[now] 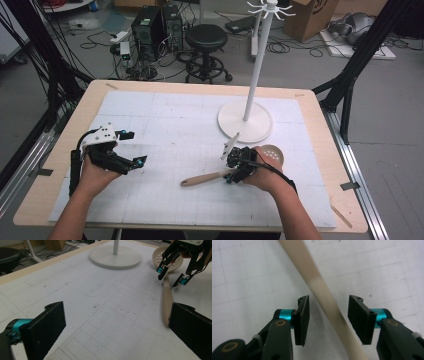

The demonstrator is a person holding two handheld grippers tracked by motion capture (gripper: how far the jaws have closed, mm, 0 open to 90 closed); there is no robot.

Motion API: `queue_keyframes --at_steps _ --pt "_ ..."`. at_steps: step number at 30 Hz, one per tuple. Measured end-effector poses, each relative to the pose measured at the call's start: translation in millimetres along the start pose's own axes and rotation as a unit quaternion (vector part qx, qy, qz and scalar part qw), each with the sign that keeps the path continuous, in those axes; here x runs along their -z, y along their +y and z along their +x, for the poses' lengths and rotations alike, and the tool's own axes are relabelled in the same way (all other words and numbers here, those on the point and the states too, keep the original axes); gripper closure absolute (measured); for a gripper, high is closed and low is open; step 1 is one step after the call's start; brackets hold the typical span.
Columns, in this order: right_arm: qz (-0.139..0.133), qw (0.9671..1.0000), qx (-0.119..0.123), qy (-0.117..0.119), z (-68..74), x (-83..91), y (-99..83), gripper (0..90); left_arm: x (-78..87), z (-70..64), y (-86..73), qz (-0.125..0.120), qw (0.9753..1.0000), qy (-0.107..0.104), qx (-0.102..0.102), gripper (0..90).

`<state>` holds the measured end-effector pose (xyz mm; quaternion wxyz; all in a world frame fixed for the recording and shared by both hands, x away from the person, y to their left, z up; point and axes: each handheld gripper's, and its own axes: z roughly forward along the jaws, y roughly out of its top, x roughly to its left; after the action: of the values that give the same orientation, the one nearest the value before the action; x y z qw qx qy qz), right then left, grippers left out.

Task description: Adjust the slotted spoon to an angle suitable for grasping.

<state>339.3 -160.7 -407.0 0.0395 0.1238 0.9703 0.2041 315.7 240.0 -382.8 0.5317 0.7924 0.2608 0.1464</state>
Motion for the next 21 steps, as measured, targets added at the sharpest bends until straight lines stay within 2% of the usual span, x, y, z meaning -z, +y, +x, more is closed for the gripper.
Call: queue_keyframes --at_steps 4,9,13,15,21 --pt "-0.009 1.0 0.003 0.002 1.1 2.3 4.5 48.0 -0.3 0.0 0.1 0.001 1.0 -0.001 -0.002 1.7" --pt "0.008 0.9999 0.012 0.009 3.9 -5.7 10.8 50.0 0.4 -0.2 0.1 0.0 1.0 -0.001 0.0 1.7" --pt "0.02 0.9996 0.013 0.017 4.9 -13.8 14.9 53.1 0.8 0.1 0.2 0.0 1.0 -0.001 -0.002 1.7" --pt "0.018 0.9994 0.018 0.023 4.8 -13.4 16.0 59.4 1.0 0.2 0.2 0.0 1.0 -0.001 -0.002 1.7" --pt "0.019 0.9995 0.021 0.017 6.8 -12.9 15.8 62.8 0.8 -0.7 0.0 0.003 1.0 0.0 -0.002 1.7"
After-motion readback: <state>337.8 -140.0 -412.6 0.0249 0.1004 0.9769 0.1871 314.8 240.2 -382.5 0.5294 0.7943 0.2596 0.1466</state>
